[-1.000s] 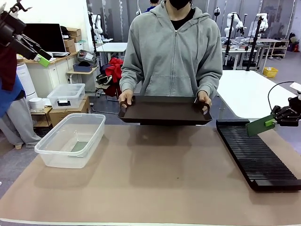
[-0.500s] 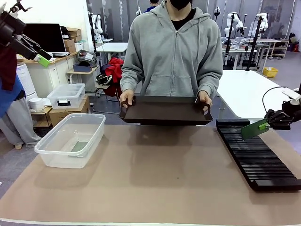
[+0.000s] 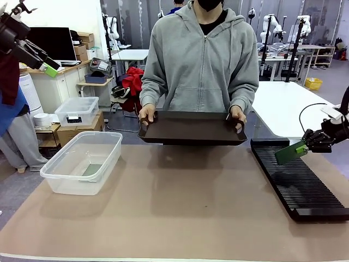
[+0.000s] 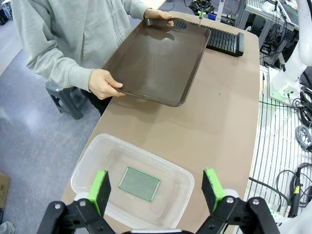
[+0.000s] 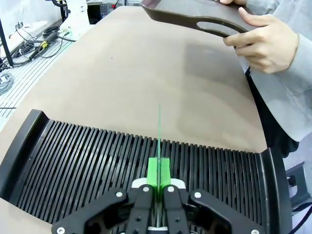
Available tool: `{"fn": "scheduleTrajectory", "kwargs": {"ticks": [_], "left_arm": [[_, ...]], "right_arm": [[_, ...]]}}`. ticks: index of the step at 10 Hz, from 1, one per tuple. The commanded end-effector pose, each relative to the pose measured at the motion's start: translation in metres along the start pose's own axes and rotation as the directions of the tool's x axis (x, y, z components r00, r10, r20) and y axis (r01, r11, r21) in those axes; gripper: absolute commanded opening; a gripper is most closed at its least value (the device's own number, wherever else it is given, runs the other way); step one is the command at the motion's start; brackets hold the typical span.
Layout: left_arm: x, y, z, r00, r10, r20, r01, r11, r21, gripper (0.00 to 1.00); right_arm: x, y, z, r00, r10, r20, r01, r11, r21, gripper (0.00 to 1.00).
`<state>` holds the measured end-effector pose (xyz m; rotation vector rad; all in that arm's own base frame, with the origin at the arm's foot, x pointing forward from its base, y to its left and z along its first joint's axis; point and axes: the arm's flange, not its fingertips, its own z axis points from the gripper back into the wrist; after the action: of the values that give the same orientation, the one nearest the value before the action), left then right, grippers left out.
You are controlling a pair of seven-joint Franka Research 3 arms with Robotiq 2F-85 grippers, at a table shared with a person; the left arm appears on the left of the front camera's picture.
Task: Sort PCBs into racks and boxes based on the side picked up.
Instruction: If the short side of the Blank PCB is picked up, insert it into the PCB Rack ; if the long side is picked up, place it in the Organizing box.
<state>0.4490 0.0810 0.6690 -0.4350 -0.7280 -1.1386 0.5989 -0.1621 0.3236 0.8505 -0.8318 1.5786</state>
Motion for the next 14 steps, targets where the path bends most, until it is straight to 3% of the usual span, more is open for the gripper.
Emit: {"fn": "scheduleTrajectory", "kwargs": {"ticks": [1, 8, 12, 14], "left_arm": [[0.000, 0.000, -0.001, 1.000, 0.001, -0.004, -0.001, 1.000, 0.001, 1.00], [0.000, 0.000, -0.001, 1.000, 0.001, -0.004, -0.001, 1.000, 0.001, 1.00], [0.000, 0.000, -0.001, 1.000, 0.001, -0.004, -0.001, 1.000, 0.001, 1.00], [0.000, 0.000, -0.001, 1.000, 0.001, -0.004, -0.001, 1.000, 0.001, 1.00]], "right_arm": [[-0.006, 0.003, -0.007, 0.999, 0.037, -0.031, -0.036, 0.999, 0.023, 0.02], [-0.018, 0.000, -0.026, 0.998, 0.069, -0.009, -0.068, 0.996, 0.054, 0.02], [-0.027, 0.001, -0.035, 0.996, 0.059, 0.074, -0.061, 0.998, 0.031, 0.02], [-0.033, 0.002, -0.031, 0.997, 0.018, 0.072, -0.021, 0.999, 0.042, 0.02]]}}
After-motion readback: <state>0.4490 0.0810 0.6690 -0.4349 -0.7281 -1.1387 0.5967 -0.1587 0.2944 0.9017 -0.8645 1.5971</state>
